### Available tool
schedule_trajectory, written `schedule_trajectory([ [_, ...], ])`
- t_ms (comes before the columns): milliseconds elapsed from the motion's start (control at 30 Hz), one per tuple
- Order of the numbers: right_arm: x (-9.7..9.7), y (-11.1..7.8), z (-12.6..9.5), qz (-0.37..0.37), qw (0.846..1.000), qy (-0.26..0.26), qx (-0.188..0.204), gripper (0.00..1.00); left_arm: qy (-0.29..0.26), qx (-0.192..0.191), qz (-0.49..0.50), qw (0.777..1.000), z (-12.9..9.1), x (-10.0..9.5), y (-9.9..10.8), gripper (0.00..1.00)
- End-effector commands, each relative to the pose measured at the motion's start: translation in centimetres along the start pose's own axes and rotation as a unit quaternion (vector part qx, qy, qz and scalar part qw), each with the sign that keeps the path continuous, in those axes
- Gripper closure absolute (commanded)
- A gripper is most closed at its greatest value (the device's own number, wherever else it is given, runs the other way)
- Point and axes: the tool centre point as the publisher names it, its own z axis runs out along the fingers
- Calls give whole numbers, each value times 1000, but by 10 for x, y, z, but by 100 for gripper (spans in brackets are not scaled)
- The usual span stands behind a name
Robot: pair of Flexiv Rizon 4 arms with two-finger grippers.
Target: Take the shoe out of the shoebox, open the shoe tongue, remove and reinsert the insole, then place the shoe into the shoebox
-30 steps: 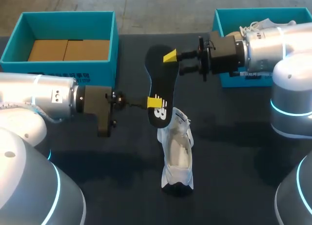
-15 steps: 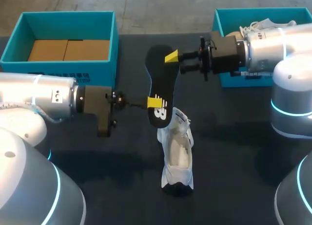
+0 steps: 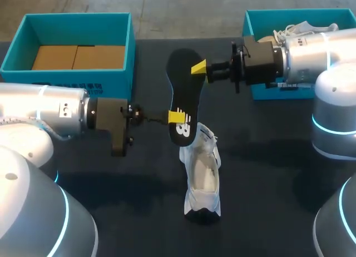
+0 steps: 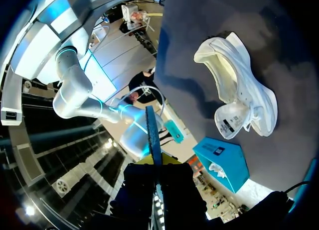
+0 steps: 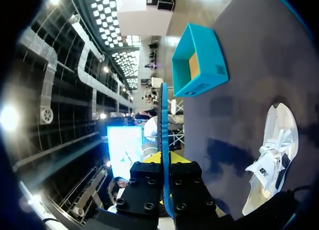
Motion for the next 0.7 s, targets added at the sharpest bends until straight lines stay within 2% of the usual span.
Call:
schedule_trajectory([
  [33, 0, -1, 0, -1, 1000, 0, 2, 100, 0, -2, 1, 1000, 1, 1, -1, 100],
  [167, -1, -3, 0, -2, 1000, 2, 3, 100, 0, -1, 1, 1000, 1, 1, -1, 100],
  [200, -2, -3, -1, -2, 1000, 2, 2, 100, -2, -2, -2, 1000, 1, 0, -1, 66],
  [233, -3, -3, -1, -2, 1000, 3, 2, 100, -2, -2, -3, 1000, 1, 0, -1, 40],
  [267, -3, -4, -2, -2, 1000, 3, 2, 100, -3, -2, -3, 1000, 1, 0, -1, 10],
  [300, -4, -4, -2, -2, 1000, 3, 1, 100, -4, -2, -3, 1000, 1, -1, -1, 0],
  [500, -9, -4, -3, -3, 1000, 6, 0, 100, -3, -2, -4, 1000, -2, -4, -2, 0],
  [700, -16, -5, -5, -6, 1000, 6, -4, 100, 18, 8, -12, 1000, -16, -5, -5, 0],
])
